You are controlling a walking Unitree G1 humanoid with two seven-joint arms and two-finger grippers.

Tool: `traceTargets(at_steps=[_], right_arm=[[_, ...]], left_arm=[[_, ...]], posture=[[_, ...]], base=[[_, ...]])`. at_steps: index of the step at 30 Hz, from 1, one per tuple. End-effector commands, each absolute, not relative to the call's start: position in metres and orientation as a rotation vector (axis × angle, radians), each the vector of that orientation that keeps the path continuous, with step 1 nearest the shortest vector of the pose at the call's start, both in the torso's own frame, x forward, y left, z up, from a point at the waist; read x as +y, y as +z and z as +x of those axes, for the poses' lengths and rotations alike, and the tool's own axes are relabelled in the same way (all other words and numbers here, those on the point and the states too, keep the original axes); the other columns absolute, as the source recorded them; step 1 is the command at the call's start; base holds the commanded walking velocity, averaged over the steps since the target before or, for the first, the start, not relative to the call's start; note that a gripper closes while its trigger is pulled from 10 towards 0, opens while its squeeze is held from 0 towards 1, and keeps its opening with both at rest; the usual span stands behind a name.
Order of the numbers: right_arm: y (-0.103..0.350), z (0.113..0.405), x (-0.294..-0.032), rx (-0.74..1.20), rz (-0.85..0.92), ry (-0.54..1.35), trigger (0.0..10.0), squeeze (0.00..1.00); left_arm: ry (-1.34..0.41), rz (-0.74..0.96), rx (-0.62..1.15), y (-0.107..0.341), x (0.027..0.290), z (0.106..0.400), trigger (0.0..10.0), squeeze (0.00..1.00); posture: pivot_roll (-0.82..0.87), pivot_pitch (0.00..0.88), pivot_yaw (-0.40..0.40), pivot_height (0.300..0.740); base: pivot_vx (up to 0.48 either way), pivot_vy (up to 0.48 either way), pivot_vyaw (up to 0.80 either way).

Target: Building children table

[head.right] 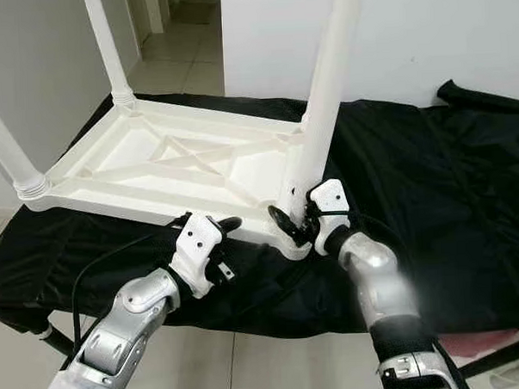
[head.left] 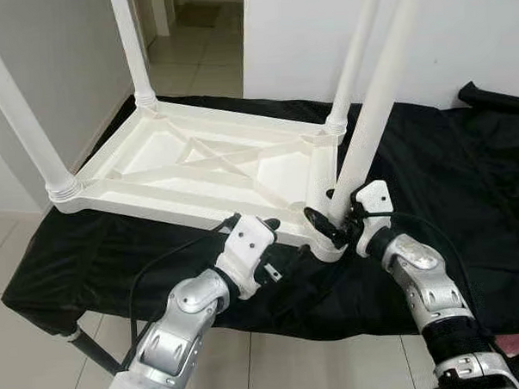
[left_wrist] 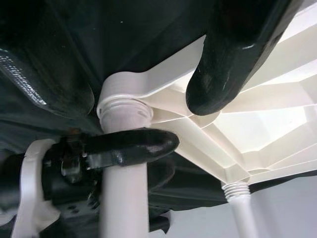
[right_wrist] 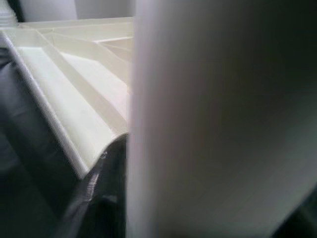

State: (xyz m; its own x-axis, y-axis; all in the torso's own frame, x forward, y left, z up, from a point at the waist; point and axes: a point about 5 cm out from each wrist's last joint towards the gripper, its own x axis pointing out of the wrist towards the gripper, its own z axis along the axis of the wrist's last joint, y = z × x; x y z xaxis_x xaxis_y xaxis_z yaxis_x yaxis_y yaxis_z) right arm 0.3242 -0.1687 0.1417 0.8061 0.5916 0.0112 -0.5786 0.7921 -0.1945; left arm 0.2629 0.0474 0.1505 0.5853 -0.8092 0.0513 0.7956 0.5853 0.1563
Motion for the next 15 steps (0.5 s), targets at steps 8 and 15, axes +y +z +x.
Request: traceTargets(at_steps=[8,15], right_arm=[[0.1280,0.3241,-0.1686,-0.021,-0.186,0.685,0.0,0.00],[0.1262,0.3221,-0.1670,-0.010,-0.187,0.657,10.0,0.00]], left_arm=[[-0.929,0.132,-0.122,0.1516,0.0495,0.2652,10.0,0.00],[-0.927,0.129,-0.120,0.1516,0.0500,0.2646,10.0,0.00]], posture=[[0.03,0.015,-0.026,0.740],[0.03,0.027,-0.023,0.740]], base=[[0.000,0.000,0.00],[0.000,0.000,0.00]])
